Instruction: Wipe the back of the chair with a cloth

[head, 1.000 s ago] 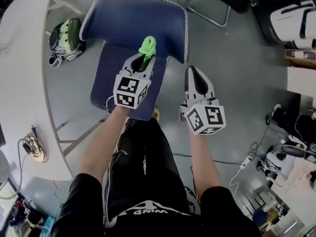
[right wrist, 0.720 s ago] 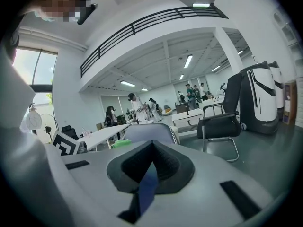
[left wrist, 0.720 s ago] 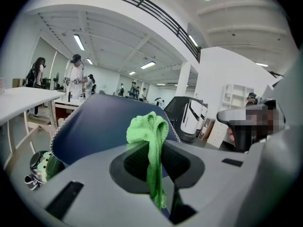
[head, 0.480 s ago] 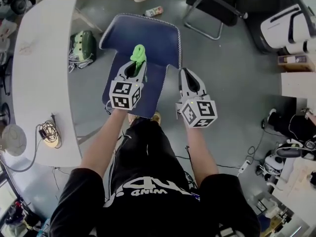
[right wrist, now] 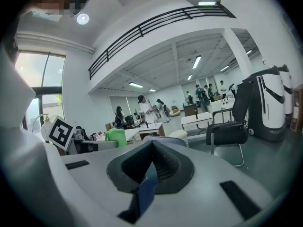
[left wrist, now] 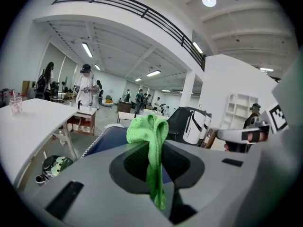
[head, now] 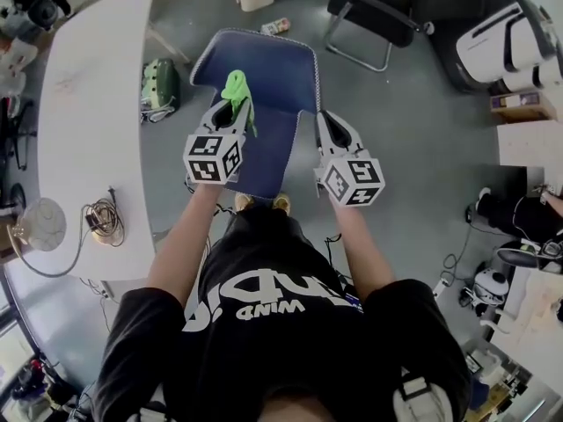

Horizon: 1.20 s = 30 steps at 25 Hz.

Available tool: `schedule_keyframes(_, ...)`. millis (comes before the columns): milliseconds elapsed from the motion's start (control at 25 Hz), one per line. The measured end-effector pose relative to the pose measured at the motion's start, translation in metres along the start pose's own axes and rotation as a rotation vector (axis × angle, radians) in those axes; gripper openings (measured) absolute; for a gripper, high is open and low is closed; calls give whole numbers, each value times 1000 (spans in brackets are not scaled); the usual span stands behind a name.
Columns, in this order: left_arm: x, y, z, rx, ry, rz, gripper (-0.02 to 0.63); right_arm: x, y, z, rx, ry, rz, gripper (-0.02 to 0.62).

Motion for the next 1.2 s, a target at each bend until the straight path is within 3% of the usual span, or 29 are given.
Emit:
schedule_keyframes(160, -4, 23, 24, 28, -26, 34, 60, -7, 15, 11, 19, 22, 15, -5)
schedule_keyframes(640, -14, 53, 101, 94, -29, -48, 60, -28, 37, 40, 64, 50, 41, -5)
schedule_keyframes(1200, 4, 26, 136, 176, -10, -101, 60, -26, 19, 62, 123, 29, 94, -5)
Point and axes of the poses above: the fingertips, and each gripper's own axes: z backward along the fingers, x to its right, y out of its top, the point moved 9 cm from there along z, backward along the fingers, and after that the axes turned 7 degrees about -z, right-handed, at the moved point
